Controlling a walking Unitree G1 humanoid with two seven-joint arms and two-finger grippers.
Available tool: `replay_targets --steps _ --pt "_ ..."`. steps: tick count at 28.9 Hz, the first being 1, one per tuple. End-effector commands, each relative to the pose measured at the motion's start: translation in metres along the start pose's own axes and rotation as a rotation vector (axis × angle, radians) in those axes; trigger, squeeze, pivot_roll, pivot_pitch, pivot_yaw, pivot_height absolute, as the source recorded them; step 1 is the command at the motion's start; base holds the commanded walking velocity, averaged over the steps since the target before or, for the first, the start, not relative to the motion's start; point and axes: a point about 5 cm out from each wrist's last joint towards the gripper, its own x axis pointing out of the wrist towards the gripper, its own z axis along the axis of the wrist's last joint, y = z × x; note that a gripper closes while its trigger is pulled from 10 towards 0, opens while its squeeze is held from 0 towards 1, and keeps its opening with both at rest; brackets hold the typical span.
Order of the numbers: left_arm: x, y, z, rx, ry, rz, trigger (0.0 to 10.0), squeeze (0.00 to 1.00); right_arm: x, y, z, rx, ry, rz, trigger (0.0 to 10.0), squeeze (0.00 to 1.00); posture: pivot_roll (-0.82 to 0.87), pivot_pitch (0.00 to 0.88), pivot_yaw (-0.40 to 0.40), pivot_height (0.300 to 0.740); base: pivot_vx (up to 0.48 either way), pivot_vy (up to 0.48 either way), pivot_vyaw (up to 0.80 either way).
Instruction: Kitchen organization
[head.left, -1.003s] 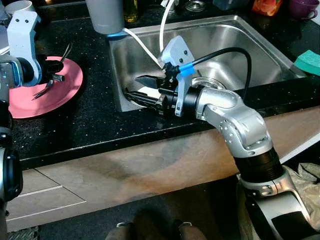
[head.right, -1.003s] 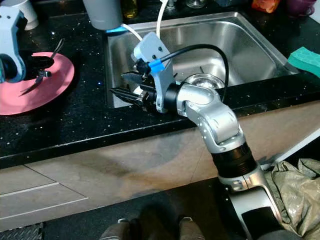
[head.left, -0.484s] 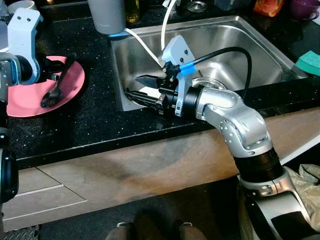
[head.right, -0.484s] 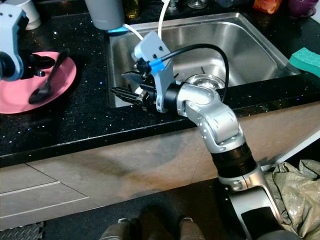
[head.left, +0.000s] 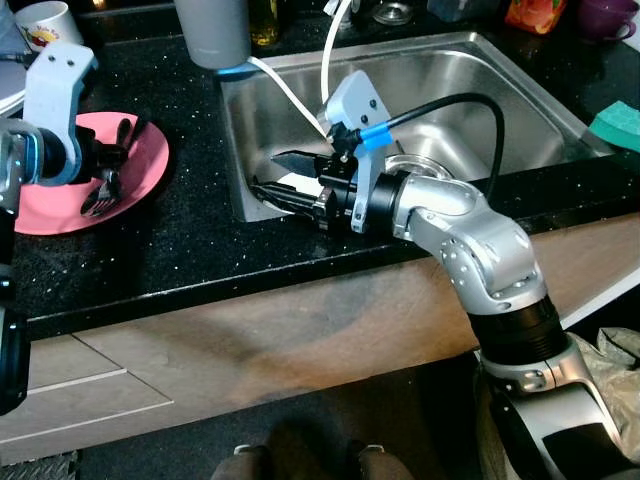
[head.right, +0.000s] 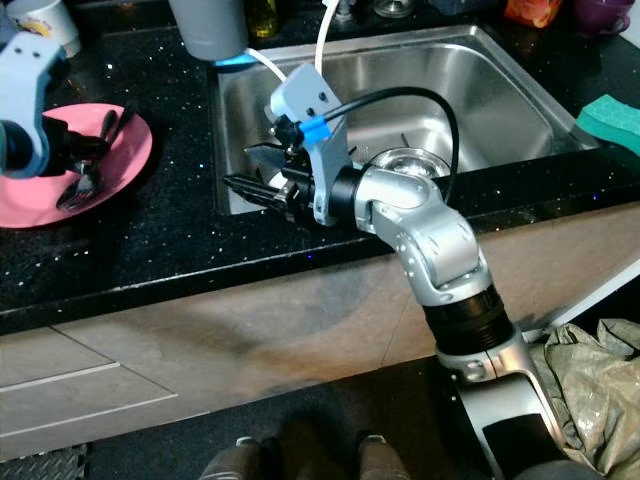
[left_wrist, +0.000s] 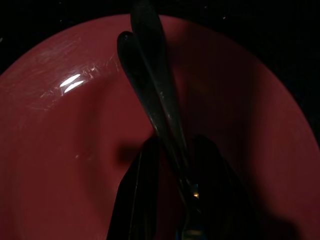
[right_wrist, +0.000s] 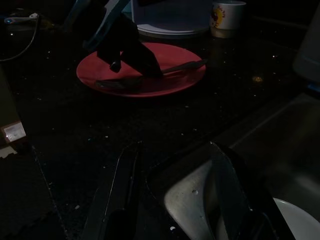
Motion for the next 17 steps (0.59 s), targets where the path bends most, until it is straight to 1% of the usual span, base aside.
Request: replay_targets --steps 1,2,6,9,11,12,14,15,16,17 --pt "-0.002 0.006 -0.008 0.002 0.031 0.018 10.0 0.00 0.001 0.005 0.004 -0.010 -0.012 0.026 10.0 0.00 0.02 0.197 0.015 0.740 0.000 0.000 0.00" --pt "0.000 0.005 -0.011 0.006 0.039 0.017 10.0 0.00 0.001 0.004 0.004 -0.009 -0.011 0.027 10.0 0.00 0.02 0.197 0.015 0.740 0.000 0.000 0.00" --pt "0.000 0.005 -0.011 -0.002 0.043 0.025 10.0 0.00 0.001 0.004 0.003 -0.008 -0.010 0.025 10.0 0.00 0.02 0.198 0.015 0.740 0.000 0.000 0.00" --pt "-0.001 0.010 -0.011 -0.008 0.043 0.067 10.0 0.00 0.001 0.003 0.003 -0.010 -0.008 0.023 10.0 0.00 0.01 0.200 0.015 0.740 0.000 0.000 0.00" --pt "-0.001 0.011 -0.010 -0.010 0.039 0.072 10.0 0.00 0.000 0.003 0.004 -0.010 -0.008 0.022 10.0 0.00 0.01 0.200 0.015 0.740 0.000 0.000 0.00" --pt "-0.003 0.013 -0.007 -0.018 0.028 0.084 10.0 0.37 0.000 0.003 0.004 -0.010 -0.009 0.022 10.0 0.00 0.02 0.202 0.016 0.740 0.000 0.000 0.00" --pt "-0.004 0.014 -0.006 -0.023 0.024 0.089 10.0 0.35 0.000 0.003 0.004 -0.010 -0.009 0.022 10.0 0.00 0.02 0.202 0.016 0.740 0.000 0.000 0.00" --pt "-0.004 0.014 -0.007 -0.019 0.030 0.094 10.0 0.15 0.000 0.004 0.004 -0.010 -0.009 0.023 10.0 0.00 0.02 0.202 0.014 0.740 0.000 0.000 0.00" --pt "-0.004 0.015 -0.008 -0.017 0.035 0.098 10.0 0.00 0.000 0.004 0.004 -0.011 -0.009 0.023 10.0 0.00 0.02 0.202 0.014 0.740 0.000 0.000 0.00" --pt "-0.004 0.015 -0.008 -0.017 0.039 0.100 10.0 0.00 0.000 0.004 0.004 -0.011 -0.009 0.023 10.0 0.00 0.02 0.201 0.014 0.740 0.000 0.000 0.00"
